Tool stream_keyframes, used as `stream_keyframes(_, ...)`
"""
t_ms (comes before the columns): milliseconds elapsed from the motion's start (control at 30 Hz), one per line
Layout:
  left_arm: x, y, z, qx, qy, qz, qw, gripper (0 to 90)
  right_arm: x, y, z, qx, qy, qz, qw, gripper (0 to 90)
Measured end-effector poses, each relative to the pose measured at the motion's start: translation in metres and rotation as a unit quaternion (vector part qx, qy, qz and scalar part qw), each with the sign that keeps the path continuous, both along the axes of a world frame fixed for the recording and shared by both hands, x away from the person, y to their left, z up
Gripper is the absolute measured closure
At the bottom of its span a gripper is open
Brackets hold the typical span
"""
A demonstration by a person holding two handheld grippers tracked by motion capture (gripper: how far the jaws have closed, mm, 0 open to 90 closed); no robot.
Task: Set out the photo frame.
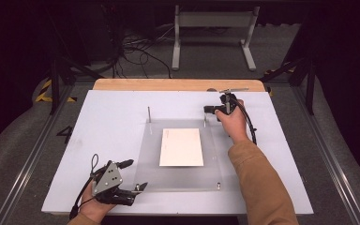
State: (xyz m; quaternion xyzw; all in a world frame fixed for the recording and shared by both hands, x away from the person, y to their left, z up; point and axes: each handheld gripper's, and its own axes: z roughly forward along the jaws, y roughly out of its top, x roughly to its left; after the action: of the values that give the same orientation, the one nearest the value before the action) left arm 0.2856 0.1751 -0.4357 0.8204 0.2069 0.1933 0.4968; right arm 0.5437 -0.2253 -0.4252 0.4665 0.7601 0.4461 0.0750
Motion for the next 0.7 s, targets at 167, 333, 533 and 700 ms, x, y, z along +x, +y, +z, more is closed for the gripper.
stream_keyframes(167, 0.004, -0.005, 0.003, -0.027, -0.012, -0.006, 0.9996, 13.3, 0.000, 0.001, 0.000, 0.001, 0.002, -0.005, 1.0000, 85.6)
stream_keyframes(333, 0.007, -0.006, 0.003, -0.025, -0.019, 0.014, 0.9994, 17.0, -0.001, 0.001, 0.001, -0.002, 0.001, -0.005, 1.0000, 85.5)
stream_keyframes(533, 0.007, -0.007, 0.005, -0.033, -0.047, 0.027, 0.9980, 28.8, -0.002, 0.001, 0.000, -0.002, -0.002, -0.009, 1.0000, 85.4)
stream_keyframes(700, 0.009, -0.015, 0.006, -0.032, -0.058, 0.015, 0.9977, 35.4, -0.002, 0.001, -0.001, 0.004, -0.001, -0.016, 0.9999, 85.4)
